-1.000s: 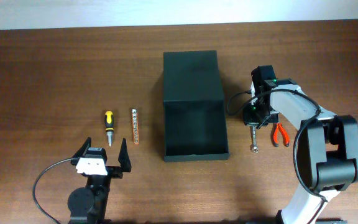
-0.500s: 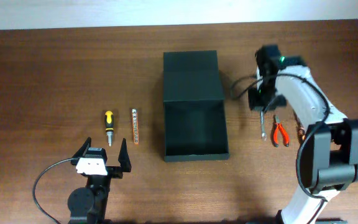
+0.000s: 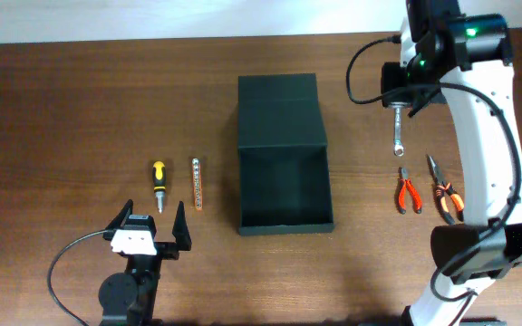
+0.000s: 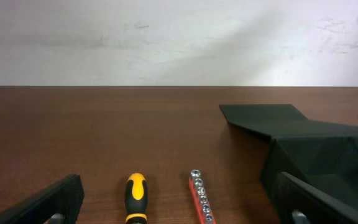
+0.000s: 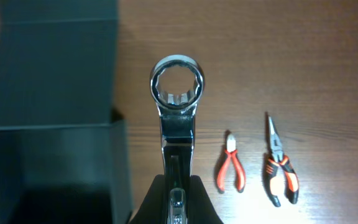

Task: Pack container
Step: 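Lift the wrench and carry it left over the black box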

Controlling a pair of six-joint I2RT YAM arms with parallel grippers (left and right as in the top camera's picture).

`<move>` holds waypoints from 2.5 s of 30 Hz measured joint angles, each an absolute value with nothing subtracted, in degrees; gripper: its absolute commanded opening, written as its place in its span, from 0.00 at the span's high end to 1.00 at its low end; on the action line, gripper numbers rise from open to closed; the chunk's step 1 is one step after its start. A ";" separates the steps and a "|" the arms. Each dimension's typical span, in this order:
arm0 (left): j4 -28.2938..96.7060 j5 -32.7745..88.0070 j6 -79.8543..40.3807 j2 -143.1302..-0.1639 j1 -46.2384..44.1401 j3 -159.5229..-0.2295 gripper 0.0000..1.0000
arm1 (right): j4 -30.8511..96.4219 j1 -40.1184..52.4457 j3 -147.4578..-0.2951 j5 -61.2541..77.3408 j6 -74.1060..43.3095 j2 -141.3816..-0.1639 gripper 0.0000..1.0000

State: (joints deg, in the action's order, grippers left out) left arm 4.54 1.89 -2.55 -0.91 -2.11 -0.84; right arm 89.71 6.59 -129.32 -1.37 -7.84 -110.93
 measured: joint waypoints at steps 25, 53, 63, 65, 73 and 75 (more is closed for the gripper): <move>4.54 1.87 -2.55 -0.91 -2.11 -0.84 0.01 | 94.52 27.49 -129.49 -3.42 -25.34 -110.63 0.96; 4.54 1.89 -2.55 -0.91 -2.11 -0.84 0.01 | 75.50 27.49 -103.15 -1.74 -23.70 -110.63 0.96; 4.54 1.89 -2.55 -0.91 -2.11 -0.84 0.01 | 71.59 27.49 -97.43 -1.37 -23.49 -110.63 0.96; 4.54 1.89 -2.55 -0.91 -2.11 -0.84 0.01 | 70.98 27.49 -96.57 -1.13 -23.49 -110.63 0.96; 4.54 1.89 -2.55 -0.91 -2.11 -0.84 0.01 | 68.18 27.49 -92.95 -0.75 -23.99 -110.63 0.96; 4.54 1.89 -2.55 -0.91 -2.11 -0.84 0.01 | 67.16 27.49 -92.05 -0.73 -23.99 -110.63 0.96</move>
State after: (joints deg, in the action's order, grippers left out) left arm 4.54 1.89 -2.55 -0.91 -2.11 -0.84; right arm 67.16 27.49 -92.05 -0.73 -23.99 -110.63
